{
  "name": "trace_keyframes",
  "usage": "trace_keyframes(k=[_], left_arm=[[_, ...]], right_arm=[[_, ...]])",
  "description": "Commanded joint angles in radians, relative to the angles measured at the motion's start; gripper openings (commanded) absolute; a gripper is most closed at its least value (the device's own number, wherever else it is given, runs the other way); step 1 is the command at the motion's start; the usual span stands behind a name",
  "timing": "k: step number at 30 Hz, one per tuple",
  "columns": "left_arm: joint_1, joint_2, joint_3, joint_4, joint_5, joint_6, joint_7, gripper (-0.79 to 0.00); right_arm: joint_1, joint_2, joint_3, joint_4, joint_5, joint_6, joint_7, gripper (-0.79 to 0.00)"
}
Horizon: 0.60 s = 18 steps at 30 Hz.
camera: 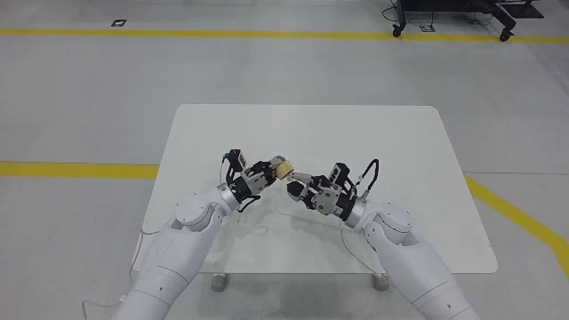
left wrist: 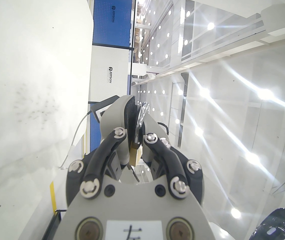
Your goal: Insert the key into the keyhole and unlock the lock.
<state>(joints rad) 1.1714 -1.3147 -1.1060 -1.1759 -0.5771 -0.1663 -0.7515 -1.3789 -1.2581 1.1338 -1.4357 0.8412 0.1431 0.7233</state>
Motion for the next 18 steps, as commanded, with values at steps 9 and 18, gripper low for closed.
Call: trace_keyframes(k=[9, 18], left_arm=[[0.0, -0.001, 0.003, -0.001, 0.001, 0.006, -0.009, -0.785], [-0.004, -0.001, 0.007, 0.0, 0.013, 0.005, -0.022, -0.785]], right_arm=[[0.015, -0.003, -0.011, 0.024, -0.001, -0.002, -0.009, -0.785], [0.013, -0.004, -0.01, 0.022, -0.001, -0.004, -0.02, -0.785]])
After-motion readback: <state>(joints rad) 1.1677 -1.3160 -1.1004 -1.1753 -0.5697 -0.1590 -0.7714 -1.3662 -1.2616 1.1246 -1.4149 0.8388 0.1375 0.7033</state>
